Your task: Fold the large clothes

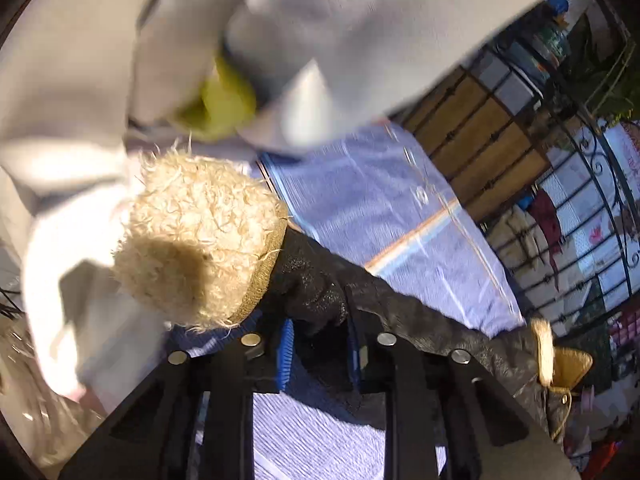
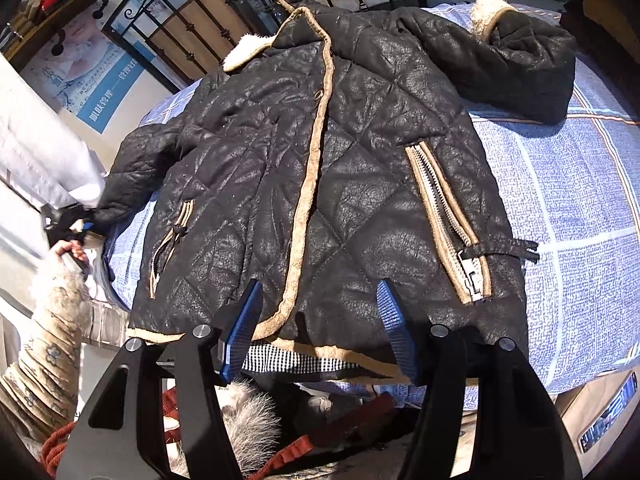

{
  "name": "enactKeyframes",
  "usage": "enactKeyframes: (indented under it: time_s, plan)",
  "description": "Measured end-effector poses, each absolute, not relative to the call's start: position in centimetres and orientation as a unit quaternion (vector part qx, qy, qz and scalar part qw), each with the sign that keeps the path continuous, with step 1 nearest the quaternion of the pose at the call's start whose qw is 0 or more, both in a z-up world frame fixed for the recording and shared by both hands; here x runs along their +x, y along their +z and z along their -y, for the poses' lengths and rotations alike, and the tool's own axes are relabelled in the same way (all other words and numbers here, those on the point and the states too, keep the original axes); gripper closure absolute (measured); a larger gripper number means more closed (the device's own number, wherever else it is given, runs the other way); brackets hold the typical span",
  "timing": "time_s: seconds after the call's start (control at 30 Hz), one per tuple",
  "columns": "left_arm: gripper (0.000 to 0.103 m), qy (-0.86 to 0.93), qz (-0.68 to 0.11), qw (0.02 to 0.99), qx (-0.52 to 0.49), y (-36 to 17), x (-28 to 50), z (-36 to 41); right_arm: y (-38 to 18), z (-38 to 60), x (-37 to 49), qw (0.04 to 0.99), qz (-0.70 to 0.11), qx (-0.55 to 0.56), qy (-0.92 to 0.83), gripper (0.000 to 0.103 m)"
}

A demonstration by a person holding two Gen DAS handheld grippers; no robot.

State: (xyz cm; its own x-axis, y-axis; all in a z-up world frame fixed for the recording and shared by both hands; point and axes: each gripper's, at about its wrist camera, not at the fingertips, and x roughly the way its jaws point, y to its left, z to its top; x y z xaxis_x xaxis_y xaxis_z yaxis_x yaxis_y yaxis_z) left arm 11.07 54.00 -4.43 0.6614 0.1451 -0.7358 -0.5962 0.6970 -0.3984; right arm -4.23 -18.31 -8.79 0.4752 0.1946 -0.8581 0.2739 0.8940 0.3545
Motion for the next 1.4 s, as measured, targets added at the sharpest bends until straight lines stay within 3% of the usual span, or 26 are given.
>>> enactKeyframes:
  time_s: [0.1,0.2,0.33,0.5,0.6,0.7,0.8,0.97,1.23,1.3,1.33,1.4]
  plan:
    - [0.089,0.223,-0.305,0.86,-0.343,-0.4,10.8,-58.5,-8.6,18.7,-3.8,0.831,-0.508,0.224,-0.02,0.043]
    - [0.089,0.24,-0.316,0.876,-0.274,1.2,12.6,-58.3,-8.9,18.8,-3.4,0.83,-0.51,0.223,-0.016,0.043]
    - [0.09,0.283,-0.355,0.867,-0.206,-1.7,14.8,-57.1,-8.8,18.8,-3.5,0.835,-0.506,0.216,-0.016,0.043]
    - [0.089,0.3,-0.4,0.81,-0.308,-8.4,13.8,-61.6,-8.7,19.3,-3.6,0.841,-0.501,0.204,-0.023,0.043]
    - [0.089,0.307,-0.417,0.813,-0.266,-8.8,14.1,-60.5,-9.2,19.5,-2.9,0.836,-0.513,0.195,-0.009,0.043]
    - [0.088,0.306,-0.415,0.824,-0.233,-7.4,13.7,-58.7,-10.1,18.4,-1.5,0.834,-0.524,0.172,0.01,0.043]
    - [0.087,0.278,-0.404,0.837,-0.242,-5.3,11.8,-57.3,-12.6,16.4,0.2,0.817,-0.559,0.142,0.013,0.031]
    - [0.087,0.231,-0.373,0.874,-0.207,-0.8,10.3,-53.3,-14.4,14.0,0.8,0.82,-0.569,0.062,-0.012,0.031]
    - [0.087,0.148,-0.32,0.922,-0.163,5.2,12.1,-45.1,-10.7,19.3,-1.3,0.849,-0.503,0.162,-0.019,0.031]
    - [0.083,0.168,-0.324,0.915,-0.172,4.6,12.9,-45.0,-8.6,22.3,-1.6,0.865,-0.469,0.172,-0.047,0.031]
    - [0.075,0.181,-0.33,0.907,-0.186,3.7,13.5,-45.6,-7.6,23.9,-1.6,0.871,-0.457,0.171,-0.063,0.031]
    - [0.05,0.21,-0.339,0.888,-0.228,1.9,13.6,-47.8,-5.4,27.6,-1.3,0.88,-0.436,0.154,-0.11,0.031]
